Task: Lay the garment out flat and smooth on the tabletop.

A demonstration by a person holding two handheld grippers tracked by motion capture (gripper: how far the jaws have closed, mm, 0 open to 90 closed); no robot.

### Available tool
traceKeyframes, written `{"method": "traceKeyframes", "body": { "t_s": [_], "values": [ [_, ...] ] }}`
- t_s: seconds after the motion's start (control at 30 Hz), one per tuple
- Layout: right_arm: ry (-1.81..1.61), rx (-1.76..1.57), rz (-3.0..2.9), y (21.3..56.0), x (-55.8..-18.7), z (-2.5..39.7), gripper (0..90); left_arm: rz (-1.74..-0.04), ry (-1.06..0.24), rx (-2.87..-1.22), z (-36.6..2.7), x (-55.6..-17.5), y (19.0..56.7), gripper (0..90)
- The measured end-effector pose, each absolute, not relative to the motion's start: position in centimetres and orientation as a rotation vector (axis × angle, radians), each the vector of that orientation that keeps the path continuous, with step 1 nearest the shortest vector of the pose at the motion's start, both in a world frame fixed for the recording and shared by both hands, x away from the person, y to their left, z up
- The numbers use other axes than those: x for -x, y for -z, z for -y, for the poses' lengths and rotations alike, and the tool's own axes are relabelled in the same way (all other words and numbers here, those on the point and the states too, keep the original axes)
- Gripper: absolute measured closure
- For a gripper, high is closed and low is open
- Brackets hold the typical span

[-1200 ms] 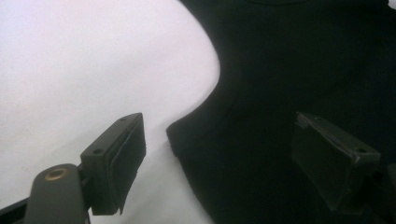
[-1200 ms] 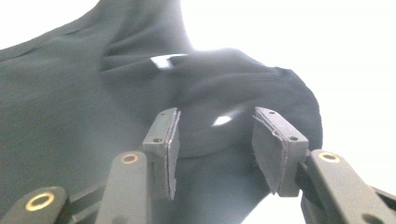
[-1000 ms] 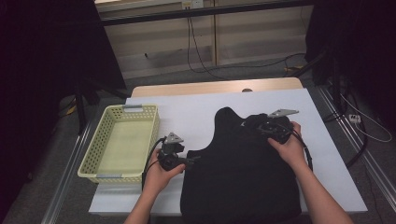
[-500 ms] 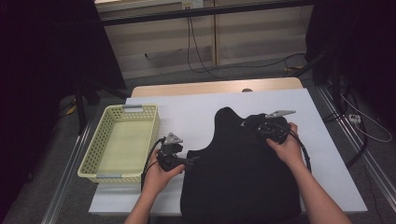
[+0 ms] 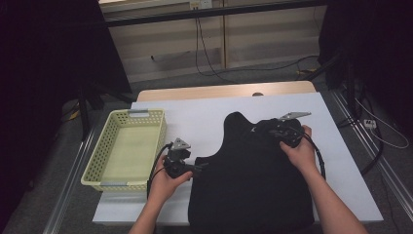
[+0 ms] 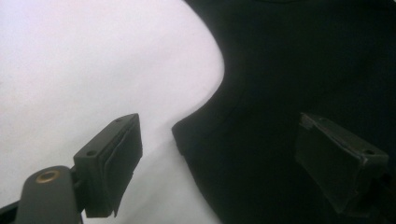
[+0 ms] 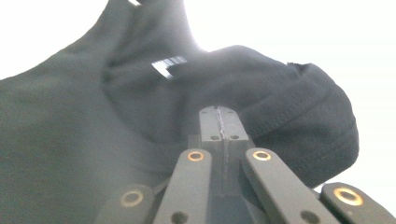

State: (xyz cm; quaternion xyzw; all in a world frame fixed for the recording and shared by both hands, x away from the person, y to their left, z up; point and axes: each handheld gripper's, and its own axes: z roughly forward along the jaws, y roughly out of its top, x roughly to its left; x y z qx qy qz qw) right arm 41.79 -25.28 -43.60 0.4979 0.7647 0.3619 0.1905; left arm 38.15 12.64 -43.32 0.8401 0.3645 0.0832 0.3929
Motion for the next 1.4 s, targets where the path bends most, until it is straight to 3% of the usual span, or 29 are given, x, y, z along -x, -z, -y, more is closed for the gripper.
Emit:
{"method": "traceKeyframes", "body": {
  "t_s": [0.2,0.33,0.4,0.47,0.53,0.77,1.03,1.1,1.2,1.4],
  "values": [
    [-1.121,-1.302,-2.158,42.1,-41.4,23.3,90.0,-0.928,-0.206,-2.139,-12.6,-38.1,43.5,15.9],
    [-1.03,-1.31,-2.219,43.8,-41.9,22.4,89.0,-0.932,-0.207,-2.136,-12.7,-38.1,43.4,15.9],
    [-1.025,-1.347,-2.224,44.5,-42.2,22.6,72.5,-0.921,-0.201,-2.145,-12.6,-38.0,43.4,15.9],
    [-1.016,-1.363,-2.2,44.4,-42.2,23.0,67.8,-0.917,-0.204,-2.145,-12.6,-38.0,43.4,15.9],
    [-1.051,-1.393,-2.163,43.7,-42.3,23.8,57.6,-0.92,-0.201,-2.14,-12.5,-38.1,43.3,15.9],
    [-0.995,-1.444,-2.012,41.5,-43.6,27.2,52.5,-0.926,-0.212,-2.126,-12.7,-38.1,43.1,15.9],
    [-0.877,-1.567,-2.02,44.9,-46.2,28.7,48.9,-0.931,-0.199,-2.133,-12.8,-38.3,43.3,15.9],
    [-0.872,-1.588,-2.043,45.7,-46.4,28.6,51.0,-0.928,-0.198,-2.14,-12.9,-38.3,43.3,15.9],
    [-0.903,-1.508,-2.104,45.7,-46.4,27.9,78.6,-0.936,-0.205,-2.133,-12.9,-38.3,43.4,15.9],
    [-0.894,-1.413,-2.071,42.9,-46.4,28.1,82.7,-0.931,-0.202,-2.129,-12.9,-38.1,43.1,15.9]
  ]
}}
